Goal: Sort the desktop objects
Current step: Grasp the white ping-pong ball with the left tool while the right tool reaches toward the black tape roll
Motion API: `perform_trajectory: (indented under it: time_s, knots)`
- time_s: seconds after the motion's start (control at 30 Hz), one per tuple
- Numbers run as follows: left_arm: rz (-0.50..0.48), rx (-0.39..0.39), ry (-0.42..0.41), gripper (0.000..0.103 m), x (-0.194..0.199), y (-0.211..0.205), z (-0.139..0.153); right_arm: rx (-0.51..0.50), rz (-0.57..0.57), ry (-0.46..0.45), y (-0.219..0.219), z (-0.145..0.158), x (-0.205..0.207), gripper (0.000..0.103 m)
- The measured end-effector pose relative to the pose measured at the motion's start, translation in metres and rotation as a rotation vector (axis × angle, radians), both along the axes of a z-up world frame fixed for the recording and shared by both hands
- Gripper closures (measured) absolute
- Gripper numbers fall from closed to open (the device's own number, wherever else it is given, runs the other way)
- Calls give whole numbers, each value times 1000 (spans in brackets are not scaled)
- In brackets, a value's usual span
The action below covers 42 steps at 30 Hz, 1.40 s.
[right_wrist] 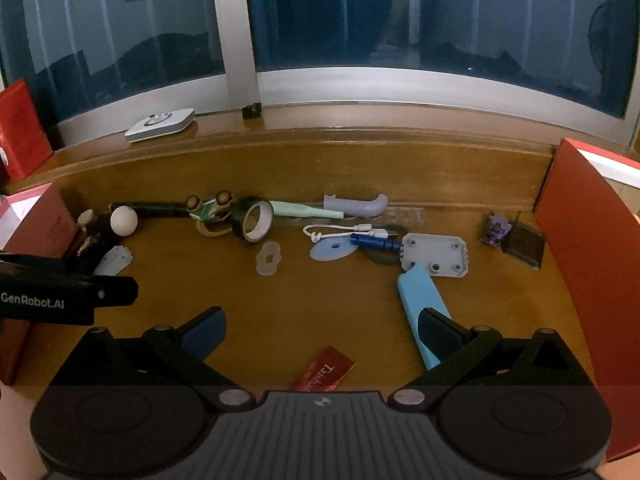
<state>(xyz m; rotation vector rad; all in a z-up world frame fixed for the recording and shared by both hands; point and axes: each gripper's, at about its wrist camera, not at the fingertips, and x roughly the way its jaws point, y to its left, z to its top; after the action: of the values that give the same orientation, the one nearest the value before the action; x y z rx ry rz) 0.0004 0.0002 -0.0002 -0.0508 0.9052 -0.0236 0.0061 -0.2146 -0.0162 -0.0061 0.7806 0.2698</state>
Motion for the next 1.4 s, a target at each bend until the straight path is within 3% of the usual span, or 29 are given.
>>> perform_trajectory:
  time_s: [1.4]
  knots:
    - [42, 9, 74, 0, 33, 25, -20, -35, 61, 59, 31, -16, 27, 0]
